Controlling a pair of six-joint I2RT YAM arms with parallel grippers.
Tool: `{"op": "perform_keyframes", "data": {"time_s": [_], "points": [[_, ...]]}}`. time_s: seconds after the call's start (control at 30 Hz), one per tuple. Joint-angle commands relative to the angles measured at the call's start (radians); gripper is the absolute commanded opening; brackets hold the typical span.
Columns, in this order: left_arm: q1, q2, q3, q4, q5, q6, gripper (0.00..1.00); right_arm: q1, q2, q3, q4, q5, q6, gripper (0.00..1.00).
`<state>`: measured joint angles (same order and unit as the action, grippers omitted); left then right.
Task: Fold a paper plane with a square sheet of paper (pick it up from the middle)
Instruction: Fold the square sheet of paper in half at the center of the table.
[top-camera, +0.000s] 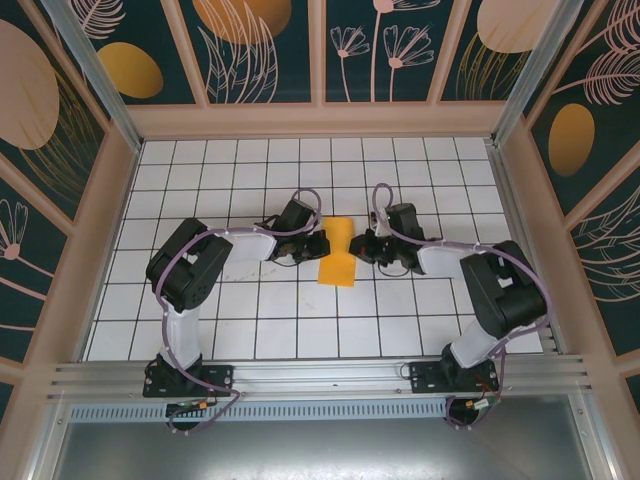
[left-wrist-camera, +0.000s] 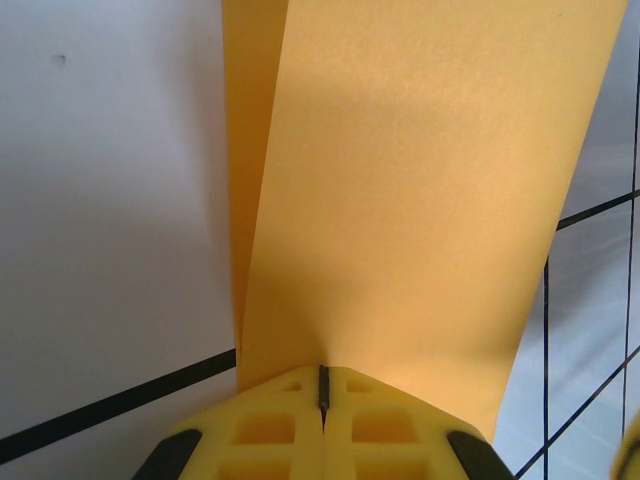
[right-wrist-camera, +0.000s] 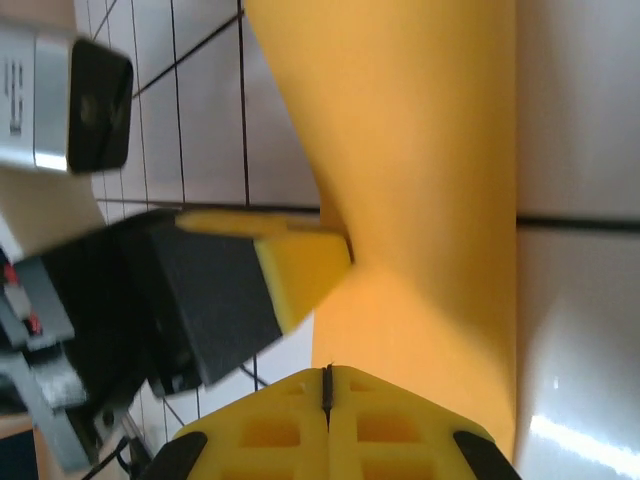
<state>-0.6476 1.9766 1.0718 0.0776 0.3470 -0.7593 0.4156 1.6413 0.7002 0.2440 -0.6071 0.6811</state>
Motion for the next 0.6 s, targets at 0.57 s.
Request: {"op": "perform_keyframes", "data": {"time_s": [0.57], "points": [[-0.004, 0.035, -0.033, -0.101, -0.075, 0.035, 0.0, -0.027, 0.082, 0.09, -0.075, 0.022, -0.062, 0.0]]}}
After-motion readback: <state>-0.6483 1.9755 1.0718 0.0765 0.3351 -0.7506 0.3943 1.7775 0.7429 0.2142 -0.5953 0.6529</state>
